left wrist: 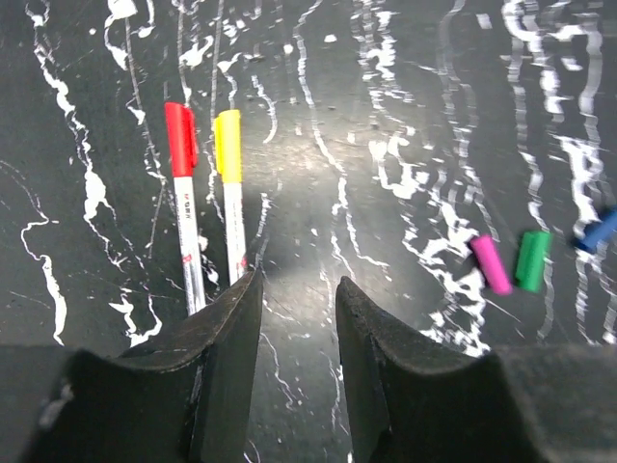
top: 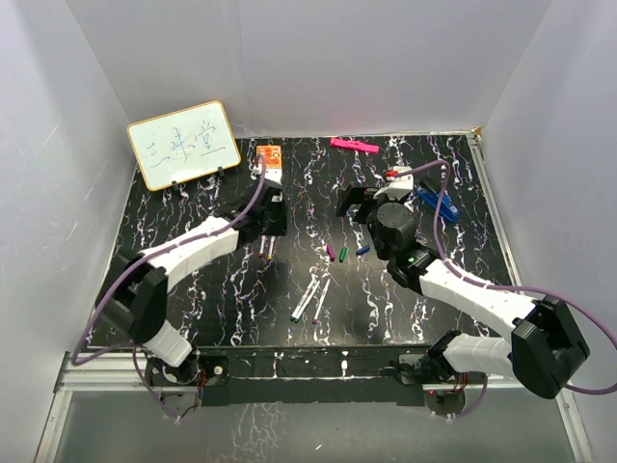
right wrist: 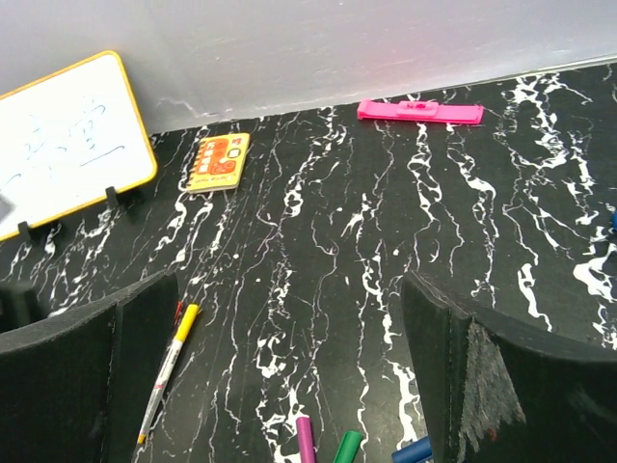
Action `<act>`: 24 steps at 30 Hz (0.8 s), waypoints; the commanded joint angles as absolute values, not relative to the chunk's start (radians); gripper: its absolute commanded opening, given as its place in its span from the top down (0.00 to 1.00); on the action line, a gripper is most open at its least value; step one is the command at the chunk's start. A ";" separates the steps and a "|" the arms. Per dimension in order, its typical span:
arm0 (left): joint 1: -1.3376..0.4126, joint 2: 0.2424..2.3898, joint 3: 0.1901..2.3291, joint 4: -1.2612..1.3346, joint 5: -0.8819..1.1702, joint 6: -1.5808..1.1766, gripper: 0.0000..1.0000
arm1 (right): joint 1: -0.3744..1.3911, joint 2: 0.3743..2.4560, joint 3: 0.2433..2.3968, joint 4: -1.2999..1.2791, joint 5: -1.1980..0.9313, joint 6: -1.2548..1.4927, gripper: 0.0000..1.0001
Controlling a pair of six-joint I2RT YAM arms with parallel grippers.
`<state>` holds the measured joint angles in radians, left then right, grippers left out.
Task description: Insert the pens into the pen caps
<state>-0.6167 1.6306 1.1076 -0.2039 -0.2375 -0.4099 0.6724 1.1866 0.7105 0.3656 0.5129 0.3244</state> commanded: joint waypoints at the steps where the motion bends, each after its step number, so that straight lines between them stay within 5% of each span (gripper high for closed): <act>1: -0.628 1.472 1.007 -0.173 -0.073 -0.355 0.65 | 0.656 1.199 0.752 0.370 0.569 0.348 0.02; 11: -0.748 1.255 0.801 -0.219 0.022 -0.311 0.67 | 0.642 1.183 0.741 0.338 0.607 0.401 0.02; 24: -0.890 1.345 0.749 -0.191 0.000 -0.360 0.62 | 0.637 1.150 0.720 0.298 0.610 0.423 0.02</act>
